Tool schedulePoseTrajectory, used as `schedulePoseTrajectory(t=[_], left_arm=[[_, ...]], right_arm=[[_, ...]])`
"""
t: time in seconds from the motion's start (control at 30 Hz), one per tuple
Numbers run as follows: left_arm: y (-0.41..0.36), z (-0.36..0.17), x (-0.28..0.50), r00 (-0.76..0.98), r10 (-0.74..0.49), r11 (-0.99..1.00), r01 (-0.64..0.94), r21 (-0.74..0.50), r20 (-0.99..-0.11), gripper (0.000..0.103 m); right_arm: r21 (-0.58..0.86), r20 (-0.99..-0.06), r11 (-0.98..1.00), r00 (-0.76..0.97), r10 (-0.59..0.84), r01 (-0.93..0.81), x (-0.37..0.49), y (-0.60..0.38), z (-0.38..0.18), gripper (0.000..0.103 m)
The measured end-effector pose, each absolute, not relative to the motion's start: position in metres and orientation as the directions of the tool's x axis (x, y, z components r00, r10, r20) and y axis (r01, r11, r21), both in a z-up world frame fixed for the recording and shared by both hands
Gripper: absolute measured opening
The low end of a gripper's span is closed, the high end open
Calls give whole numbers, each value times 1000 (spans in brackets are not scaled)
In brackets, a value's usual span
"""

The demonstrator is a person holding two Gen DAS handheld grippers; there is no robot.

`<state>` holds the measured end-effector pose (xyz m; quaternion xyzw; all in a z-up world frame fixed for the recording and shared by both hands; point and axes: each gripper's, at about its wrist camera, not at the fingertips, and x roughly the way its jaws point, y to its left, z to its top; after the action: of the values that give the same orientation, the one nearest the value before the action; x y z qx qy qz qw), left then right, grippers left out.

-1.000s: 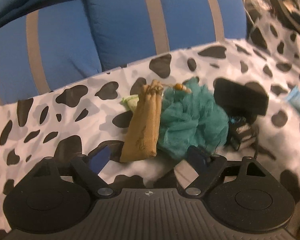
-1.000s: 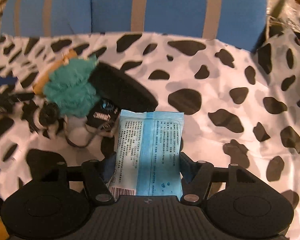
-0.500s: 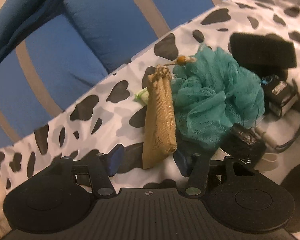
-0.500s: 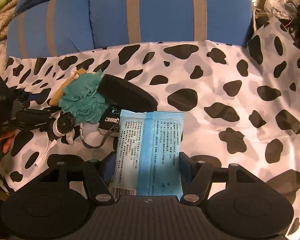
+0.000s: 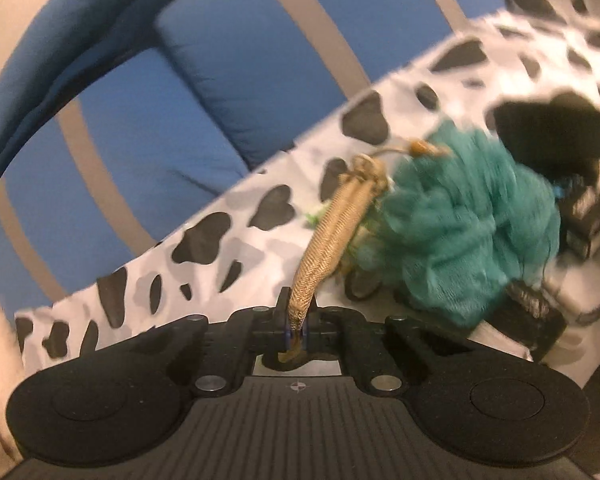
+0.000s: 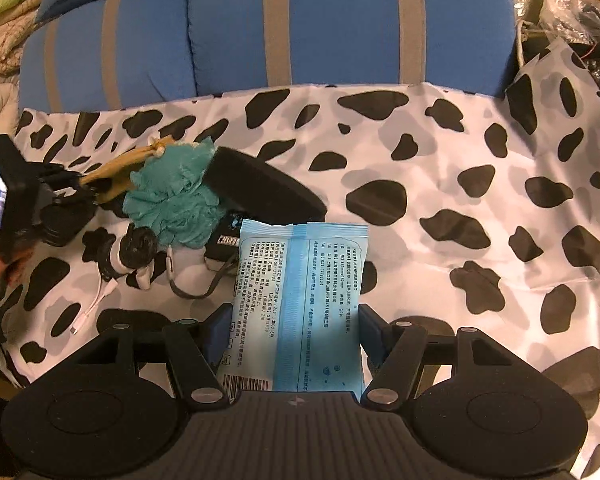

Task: Organize soft objects
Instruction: 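Grasp the tan burlap pouch by its drawstring with the left tool, then carry the wipes pack and burlap pouch into the cardboard box with both tools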

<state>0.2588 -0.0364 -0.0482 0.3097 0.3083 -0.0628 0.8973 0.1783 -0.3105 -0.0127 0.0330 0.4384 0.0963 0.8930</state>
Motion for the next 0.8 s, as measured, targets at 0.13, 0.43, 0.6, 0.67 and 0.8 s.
schedulePoseTrajectory(t=[0.13, 0.43, 0.6, 0.67, 0.8], left_arm=[[-30, -27, 245, 819, 45, 839, 280, 466, -572, 5], [-23, 6, 200, 834, -41, 884, 288, 370, -550, 5], [-22, 19, 170, 829, -94, 902, 305, 305, -551, 5], [-23, 22, 157, 825, -110, 904, 314, 289, -554, 5], [-22, 26, 135, 816, -138, 908, 331, 258, -561, 5]], right_arm=[[133, -767, 982, 614, 188, -134, 178, -312, -11, 68], [149, -743, 983, 644, 180, -103, 167, -320, 3, 67], [170, -743, 982, 643, 185, -87, 154, -324, 6, 68], [173, -747, 981, 638, 189, -88, 147, -324, 6, 68], [178, -747, 979, 634, 203, -104, 132, -323, 6, 67]])
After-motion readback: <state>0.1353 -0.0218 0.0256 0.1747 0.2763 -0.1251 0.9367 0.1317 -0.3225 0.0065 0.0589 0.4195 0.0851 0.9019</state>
